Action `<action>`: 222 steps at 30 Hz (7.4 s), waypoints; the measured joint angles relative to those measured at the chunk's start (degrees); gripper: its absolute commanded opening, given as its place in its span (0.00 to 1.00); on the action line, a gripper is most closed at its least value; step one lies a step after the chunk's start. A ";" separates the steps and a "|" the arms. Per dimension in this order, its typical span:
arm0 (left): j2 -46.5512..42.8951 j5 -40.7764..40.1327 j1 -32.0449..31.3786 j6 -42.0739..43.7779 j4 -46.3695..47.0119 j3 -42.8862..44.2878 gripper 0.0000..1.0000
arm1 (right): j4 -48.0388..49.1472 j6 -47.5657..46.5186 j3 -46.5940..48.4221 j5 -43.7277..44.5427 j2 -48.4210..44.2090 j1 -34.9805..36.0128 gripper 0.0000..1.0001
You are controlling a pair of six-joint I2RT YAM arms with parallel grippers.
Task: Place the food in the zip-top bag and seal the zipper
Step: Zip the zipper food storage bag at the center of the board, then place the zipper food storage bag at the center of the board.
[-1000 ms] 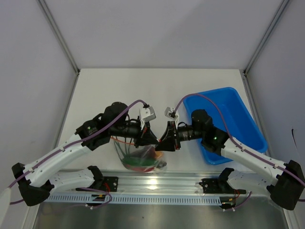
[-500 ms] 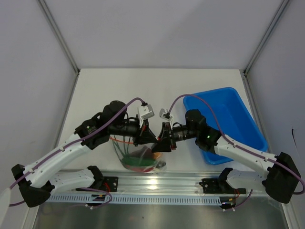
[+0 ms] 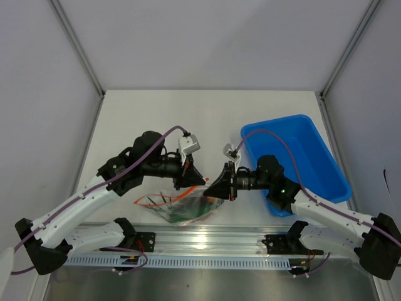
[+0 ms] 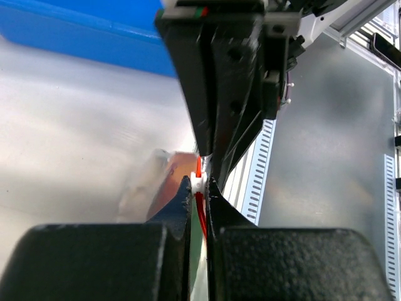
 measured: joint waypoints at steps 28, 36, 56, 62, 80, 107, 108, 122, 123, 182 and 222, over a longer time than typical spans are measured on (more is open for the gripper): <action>-2.03 8.98 1.99 -2.38 0.52 -2.21 0.00 | -3.74 -0.94 4.96 -8.35 4.76 -1.77 0.50; -1.01 9.40 2.01 -2.38 -1.14 -1.05 0.01 | -4.96 -3.87 9.16 -14.23 9.25 0.24 0.32; -0.37 5.42 2.45 -2.08 -1.90 -0.31 0.01 | 2.38 5.57 0.39 -3.85 -0.74 -5.40 0.00; -2.34 2.64 2.84 -1.92 -1.84 -1.22 0.01 | 4.39 10.16 -2.69 -2.05 -6.21 -9.40 0.00; -5.84 -2.08 3.78 -1.73 -5.92 -2.43 0.01 | 2.60 10.16 -4.52 -0.81 -5.88 -10.75 0.00; -6.91 -1.73 4.50 -0.85 -9.49 -2.51 0.01 | -24.63 -14.14 19.41 -13.49 10.01 -8.83 0.56; -6.91 -1.70 4.50 -0.85 -9.49 -2.51 0.01 | -26.01 -15.45 20.76 -14.14 11.58 -8.31 0.56; -6.14 -0.22 4.50 -0.90 -10.99 -0.63 0.00 | -37.22 -24.55 28.06 -15.87 17.88 -3.96 0.36; -5.55 -0.13 4.50 -0.92 -11.13 -0.37 0.01 | -37.90 -24.87 28.65 -15.72 18.32 -3.82 0.36; -19.71 -29.66 4.59 -6.10 -17.27 -4.09 0.01 | -38.07 -17.70 18.45 8.44 8.33 -12.28 0.00; -26.27 -40.09 4.81 -15.02 -12.79 -4.87 0.99 | -47.34 -12.92 70.25 16.92 63.19 -17.42 0.99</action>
